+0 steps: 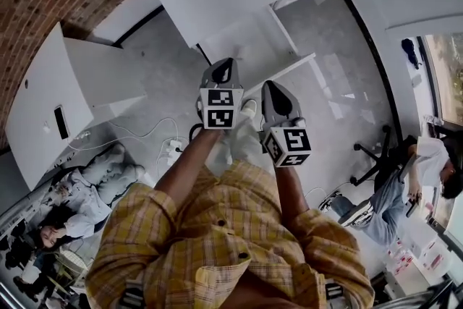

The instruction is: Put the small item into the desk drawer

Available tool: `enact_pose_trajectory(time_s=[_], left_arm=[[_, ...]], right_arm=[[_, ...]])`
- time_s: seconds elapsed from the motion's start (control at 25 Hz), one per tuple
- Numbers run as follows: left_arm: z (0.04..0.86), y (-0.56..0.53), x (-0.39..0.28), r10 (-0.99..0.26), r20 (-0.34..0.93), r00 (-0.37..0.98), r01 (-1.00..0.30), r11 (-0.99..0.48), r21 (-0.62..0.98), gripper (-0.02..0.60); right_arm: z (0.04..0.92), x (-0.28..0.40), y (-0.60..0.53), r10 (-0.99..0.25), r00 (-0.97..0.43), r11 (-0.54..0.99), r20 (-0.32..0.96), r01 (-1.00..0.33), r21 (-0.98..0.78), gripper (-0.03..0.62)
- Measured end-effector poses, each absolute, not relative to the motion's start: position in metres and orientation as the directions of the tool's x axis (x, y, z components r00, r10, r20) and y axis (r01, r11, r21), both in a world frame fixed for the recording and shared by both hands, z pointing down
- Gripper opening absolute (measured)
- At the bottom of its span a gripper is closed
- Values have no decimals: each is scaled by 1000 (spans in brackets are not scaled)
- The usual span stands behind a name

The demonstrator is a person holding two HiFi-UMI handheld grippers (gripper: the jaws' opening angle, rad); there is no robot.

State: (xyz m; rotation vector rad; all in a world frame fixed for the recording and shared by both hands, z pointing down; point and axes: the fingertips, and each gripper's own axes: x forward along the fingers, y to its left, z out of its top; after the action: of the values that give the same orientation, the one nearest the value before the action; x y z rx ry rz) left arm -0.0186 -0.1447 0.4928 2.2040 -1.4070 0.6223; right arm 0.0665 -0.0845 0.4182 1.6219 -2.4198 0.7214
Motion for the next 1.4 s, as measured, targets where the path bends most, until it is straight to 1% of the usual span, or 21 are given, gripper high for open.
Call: enact_pose_trajectory(time_s=[0.36, 0.76, 1.4], left_arm=[[440, -125, -30, -754, 514, 409, -906, -405, 126, 0], [377, -99, -25, -787, 411, 460, -882, -457, 111, 0], [320, -63, -30, -815, 290, 502, -863, -492, 109, 0]], right_arm=[[382, 63, -76, -854, -399, 317, 334, -908, -274, -5], [339, 68, -60, -880, -383, 317, 281, -914, -254, -5], [291, 68, -39, -913, -361, 323, 192, -924, -203, -5]])
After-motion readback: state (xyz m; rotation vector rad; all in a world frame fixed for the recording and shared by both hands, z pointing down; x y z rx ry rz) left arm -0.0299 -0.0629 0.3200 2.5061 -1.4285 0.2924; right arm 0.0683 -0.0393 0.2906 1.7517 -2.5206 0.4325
